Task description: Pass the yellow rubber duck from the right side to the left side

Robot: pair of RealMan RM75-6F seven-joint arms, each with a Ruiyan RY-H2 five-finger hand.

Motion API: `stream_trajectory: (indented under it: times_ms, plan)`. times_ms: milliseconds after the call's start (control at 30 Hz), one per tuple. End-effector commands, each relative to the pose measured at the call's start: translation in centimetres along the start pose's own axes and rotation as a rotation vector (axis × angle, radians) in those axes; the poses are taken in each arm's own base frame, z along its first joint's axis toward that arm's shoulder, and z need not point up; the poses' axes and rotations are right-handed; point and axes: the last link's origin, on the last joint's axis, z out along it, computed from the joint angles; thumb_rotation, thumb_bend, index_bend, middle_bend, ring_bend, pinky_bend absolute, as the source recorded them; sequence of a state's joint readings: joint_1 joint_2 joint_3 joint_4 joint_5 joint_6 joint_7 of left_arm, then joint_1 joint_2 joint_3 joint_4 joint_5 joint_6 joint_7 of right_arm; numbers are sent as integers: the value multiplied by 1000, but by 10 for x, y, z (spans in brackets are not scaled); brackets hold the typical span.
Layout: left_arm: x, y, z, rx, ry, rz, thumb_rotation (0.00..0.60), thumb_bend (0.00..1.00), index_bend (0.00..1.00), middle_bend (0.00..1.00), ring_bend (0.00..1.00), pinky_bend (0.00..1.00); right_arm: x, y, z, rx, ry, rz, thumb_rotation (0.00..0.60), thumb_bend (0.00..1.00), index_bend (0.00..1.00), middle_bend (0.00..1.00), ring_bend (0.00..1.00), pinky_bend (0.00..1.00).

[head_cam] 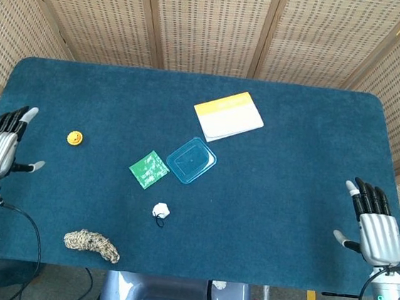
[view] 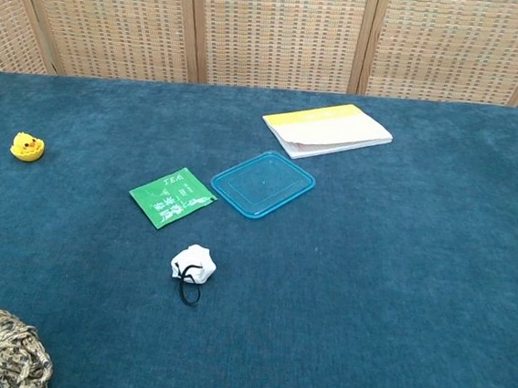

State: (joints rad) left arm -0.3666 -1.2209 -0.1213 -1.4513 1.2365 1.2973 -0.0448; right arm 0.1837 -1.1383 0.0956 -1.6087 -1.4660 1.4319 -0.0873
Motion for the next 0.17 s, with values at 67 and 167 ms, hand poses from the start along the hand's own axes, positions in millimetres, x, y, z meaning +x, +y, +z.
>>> stream_trajectory:
  times_ms: [67, 167]
  plan:
    - [-2, -3, -57, 72, -5, 37, 600, 21, 0, 0, 0, 0, -2, 0, -1, 4, -4, -1, 600, 0, 13, 0, 0, 0]
    - [-7, 2, -63, 48, -25, 50, 600, 20, 0, 0, 0, 0, -2, -1, 0, 5, -6, 3, 600, 0, 13, 0, 0, 0]
